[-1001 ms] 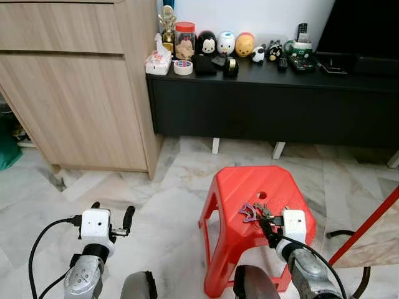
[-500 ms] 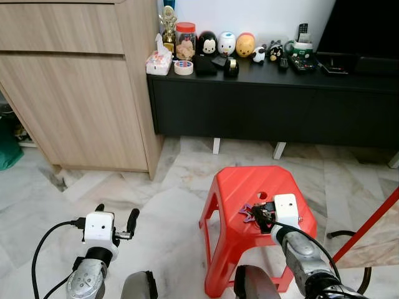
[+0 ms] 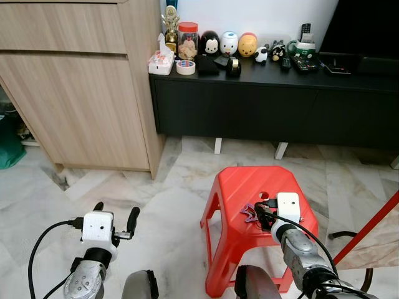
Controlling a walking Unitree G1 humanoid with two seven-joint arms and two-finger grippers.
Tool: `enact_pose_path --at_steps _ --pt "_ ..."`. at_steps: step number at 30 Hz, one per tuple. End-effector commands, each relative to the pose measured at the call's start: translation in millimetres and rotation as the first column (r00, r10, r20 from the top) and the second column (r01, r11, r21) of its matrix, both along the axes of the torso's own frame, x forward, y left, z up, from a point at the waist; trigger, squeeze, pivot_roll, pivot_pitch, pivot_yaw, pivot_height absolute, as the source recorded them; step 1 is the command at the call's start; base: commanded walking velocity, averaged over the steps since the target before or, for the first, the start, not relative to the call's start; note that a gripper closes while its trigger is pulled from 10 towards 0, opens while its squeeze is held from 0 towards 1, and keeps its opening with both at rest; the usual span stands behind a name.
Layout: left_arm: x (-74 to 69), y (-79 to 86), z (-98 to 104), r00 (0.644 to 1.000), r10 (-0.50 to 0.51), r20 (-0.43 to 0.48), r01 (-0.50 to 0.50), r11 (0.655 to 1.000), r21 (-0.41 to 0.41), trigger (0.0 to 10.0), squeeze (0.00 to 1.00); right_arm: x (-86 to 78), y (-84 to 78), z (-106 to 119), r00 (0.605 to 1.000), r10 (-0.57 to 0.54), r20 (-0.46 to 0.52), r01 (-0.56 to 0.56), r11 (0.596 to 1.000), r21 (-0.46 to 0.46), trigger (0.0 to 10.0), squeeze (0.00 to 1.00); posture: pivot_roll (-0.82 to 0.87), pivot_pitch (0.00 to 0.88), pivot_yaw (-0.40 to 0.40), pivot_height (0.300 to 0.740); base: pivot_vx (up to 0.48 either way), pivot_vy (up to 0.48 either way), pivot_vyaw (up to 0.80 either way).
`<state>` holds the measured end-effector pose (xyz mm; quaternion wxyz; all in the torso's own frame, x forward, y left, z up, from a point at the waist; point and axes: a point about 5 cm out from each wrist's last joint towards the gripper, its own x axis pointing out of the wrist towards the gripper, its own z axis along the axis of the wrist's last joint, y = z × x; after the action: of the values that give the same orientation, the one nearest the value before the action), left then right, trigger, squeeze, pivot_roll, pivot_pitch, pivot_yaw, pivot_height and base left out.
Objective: Hang keys on a hook
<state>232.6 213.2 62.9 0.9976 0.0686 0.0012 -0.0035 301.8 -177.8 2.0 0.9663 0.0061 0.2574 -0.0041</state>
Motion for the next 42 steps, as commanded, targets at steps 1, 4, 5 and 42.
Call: enact_pose_path --at_steps 1,4,5,42 --pt "-0.9 -4.0 1 1.0 -0.007 -0.005 0.007 1.0 -0.005 10.0 0.0 -1.5 -7.7 -1 0.999 -0.035 -0.018 0.035 0.999 0.0 10.0 0.0 0.08 0.024 -0.093 0.564 0.0 0.0 0.0" --pt "-4.2 -4.1 4 1.0 0.008 0.003 -0.008 1.0 -0.012 10.0 0.0 -2.2 -9.5 -2 0.999 -0.037 -0.019 0.037 0.999 0.0 10.0 0.0 0.09 0.04 -0.101 0.564 0.0 0.0 0.0" --pt "-5.9 -3.4 5 1.0 0.015 0.005 -0.015 1.0 -0.014 10.0 0.0 -1.5 -9.6 -1 0.999 -0.038 -0.019 0.038 0.999 0.001 10.0 0.0 0.09 0.045 -0.105 0.564 0.0 0.0 0.0" --pt "-15.8 -1.9 27 0.999 0.04 0.019 -0.04 0.999 0.017 10.0 0.0 0.0 11.2 -3 0.999 0.025 -0.033 -0.024 0.999 0.028 10.0 0.0 0.13 0.13 -0.091 0.564 0.0 0.0 0.0"
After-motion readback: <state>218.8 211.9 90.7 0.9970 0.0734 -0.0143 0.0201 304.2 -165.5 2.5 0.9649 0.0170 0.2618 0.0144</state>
